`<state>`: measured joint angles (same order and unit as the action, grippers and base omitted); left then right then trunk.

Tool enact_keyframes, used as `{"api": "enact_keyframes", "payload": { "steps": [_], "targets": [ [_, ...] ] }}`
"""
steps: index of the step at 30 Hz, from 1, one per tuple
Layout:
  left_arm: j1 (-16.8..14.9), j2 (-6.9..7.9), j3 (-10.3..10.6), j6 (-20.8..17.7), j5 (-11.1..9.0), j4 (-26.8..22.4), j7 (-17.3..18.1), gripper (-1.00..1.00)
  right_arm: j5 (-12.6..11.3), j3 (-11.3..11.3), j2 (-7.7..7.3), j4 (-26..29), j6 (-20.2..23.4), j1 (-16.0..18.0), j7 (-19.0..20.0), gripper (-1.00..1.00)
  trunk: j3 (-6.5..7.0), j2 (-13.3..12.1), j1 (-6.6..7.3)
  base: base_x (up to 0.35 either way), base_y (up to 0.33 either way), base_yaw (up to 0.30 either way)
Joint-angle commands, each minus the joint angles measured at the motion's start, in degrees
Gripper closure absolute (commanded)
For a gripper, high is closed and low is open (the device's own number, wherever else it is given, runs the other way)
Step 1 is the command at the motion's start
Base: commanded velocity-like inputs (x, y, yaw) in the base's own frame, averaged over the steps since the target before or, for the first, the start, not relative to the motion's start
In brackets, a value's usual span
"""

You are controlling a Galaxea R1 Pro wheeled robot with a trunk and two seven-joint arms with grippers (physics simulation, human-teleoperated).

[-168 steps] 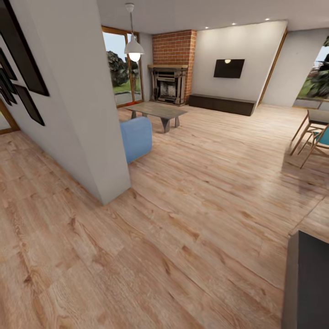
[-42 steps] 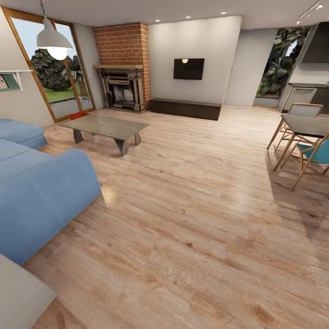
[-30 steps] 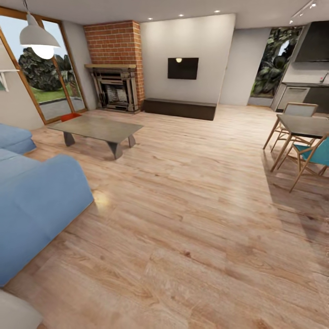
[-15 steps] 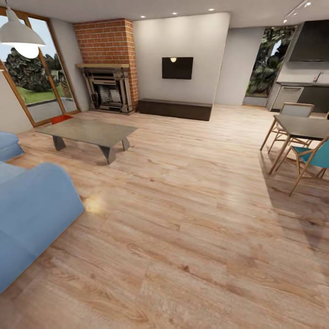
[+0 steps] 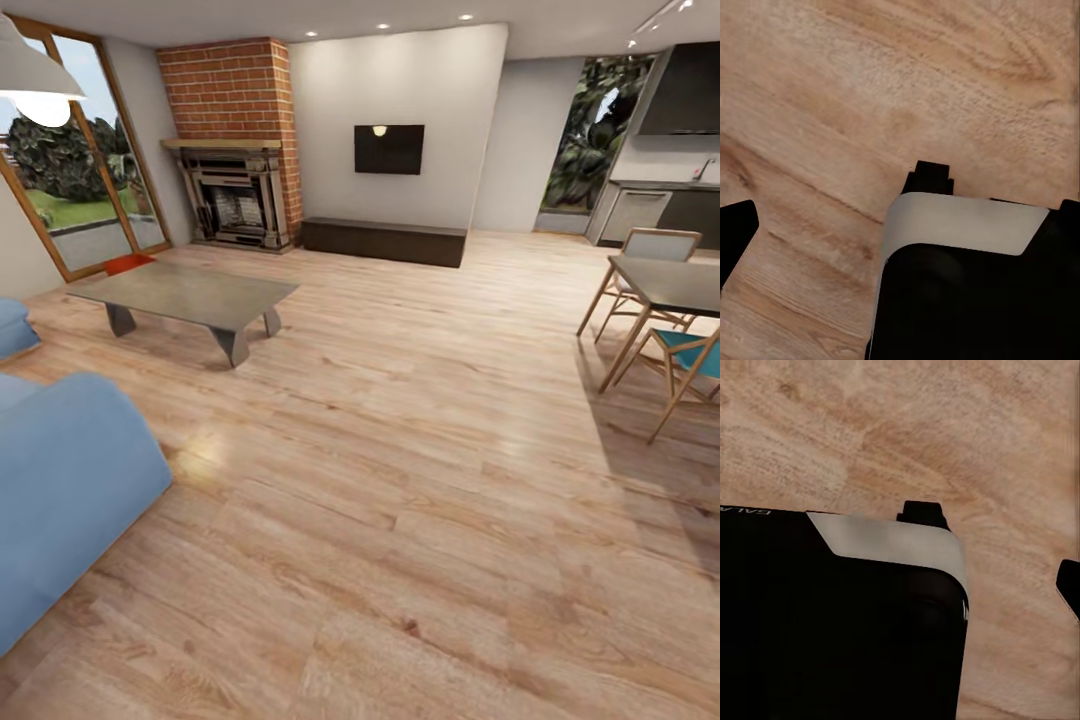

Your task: Move the two storage containers from the living room to the garage. In the garage, place one container on the floor and stack the other container on top of it (either order is fine).

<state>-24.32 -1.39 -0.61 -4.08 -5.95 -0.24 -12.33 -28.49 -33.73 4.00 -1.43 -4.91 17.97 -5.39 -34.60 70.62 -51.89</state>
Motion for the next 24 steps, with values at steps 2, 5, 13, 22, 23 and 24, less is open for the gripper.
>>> {"api": "enact_keyframes", "payload": {
  "steps": [2, 5, 13, 22, 23, 24],
  "targets": [
    [-0.03, -0.01, 0.00, -0.14, -0.55, -0.03, -0.16, -1.00, -0.51, -0.47, 0.05, -0.15, -0.27, 0.05, -0.06, -1.00, -0.05, 0.02, -0.03, 0.322, 0.000, 0.000],
    [-0.03, -0.01, 0.00, -0.14, -0.55, -0.03, -0.16, -1.00, -0.51, -0.47, 0.05, -0.15, -0.27, 0.05, -0.06, -1.00, -0.05, 0.02, -0.03, 0.322, 0.000, 0.000],
    [-0.03, -0.01, 0.00, -0.14, -0.55, -0.03, -0.16, -1.00, -0.51, -0.46, 0.05, -0.17, -0.27, 0.05, -0.06, -1.00, -0.05, 0.02, -0.03, 0.322, 0.000, 0.000],
    [-0.03, -0.01, 0.00, -0.14, -0.55, -0.03, -0.16, -1.00, -0.51, -0.46, 0.05, -0.18, -0.27, 0.05, -0.06, -1.00, -0.05, 0.02, -0.03, 0.322, 0.000, 0.000],
    [-0.03, -0.01, 0.00, -0.14, -0.55, -0.03, -0.16, -1.00, -0.51, -0.46, 0.05, -0.20, -0.27, 0.05, -0.06, -1.00, -0.05, 0.02, -0.03, 0.322, 0.000, 0.000],
    [-0.03, -0.01, 0.00, -0.14, -0.55, -0.03, -0.16, -1.00, -0.51, -0.46, 0.05, -0.19, -0.27, 0.05, -0.06, -1.00, -0.05, 0.02, -0.03, 0.322, 0.000, 0.000]
  ]
}}
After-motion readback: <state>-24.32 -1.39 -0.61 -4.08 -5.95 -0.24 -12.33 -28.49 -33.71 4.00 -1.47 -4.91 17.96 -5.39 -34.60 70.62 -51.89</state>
